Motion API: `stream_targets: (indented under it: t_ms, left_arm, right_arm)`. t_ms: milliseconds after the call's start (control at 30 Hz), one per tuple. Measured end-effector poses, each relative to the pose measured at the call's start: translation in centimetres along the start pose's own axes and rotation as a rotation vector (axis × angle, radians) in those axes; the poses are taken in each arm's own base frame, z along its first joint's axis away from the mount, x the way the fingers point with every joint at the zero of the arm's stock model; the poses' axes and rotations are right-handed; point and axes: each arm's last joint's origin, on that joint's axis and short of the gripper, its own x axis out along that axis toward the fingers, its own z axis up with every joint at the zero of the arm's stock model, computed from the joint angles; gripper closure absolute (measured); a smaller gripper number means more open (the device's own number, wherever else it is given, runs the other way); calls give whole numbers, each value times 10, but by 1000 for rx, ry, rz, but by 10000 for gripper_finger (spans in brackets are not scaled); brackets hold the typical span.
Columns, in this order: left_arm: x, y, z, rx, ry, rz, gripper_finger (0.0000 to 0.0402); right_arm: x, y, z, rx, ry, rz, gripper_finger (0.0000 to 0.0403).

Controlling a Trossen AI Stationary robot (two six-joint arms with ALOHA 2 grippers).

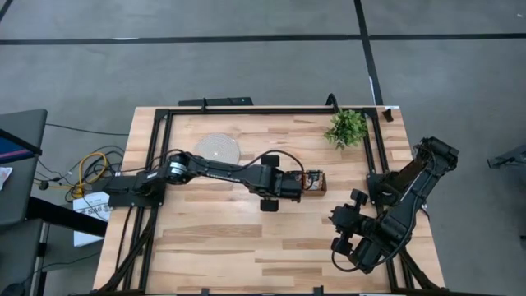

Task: Pick & Place Tea
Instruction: Put the red tea bag into the left section of the wooden organizer

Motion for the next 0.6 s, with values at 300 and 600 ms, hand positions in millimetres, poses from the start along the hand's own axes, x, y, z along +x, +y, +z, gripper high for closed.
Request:
stream_targets:
  t_ms: [300,600]
  left_arm:
    - [3,5,2,-18,-9,-19,401]
    - [3,5,2,-19,-7,-32,401]
  right_arm:
    - [0,0,0,0,0,0,327]
    - [0,0,0,1,0,2,327]
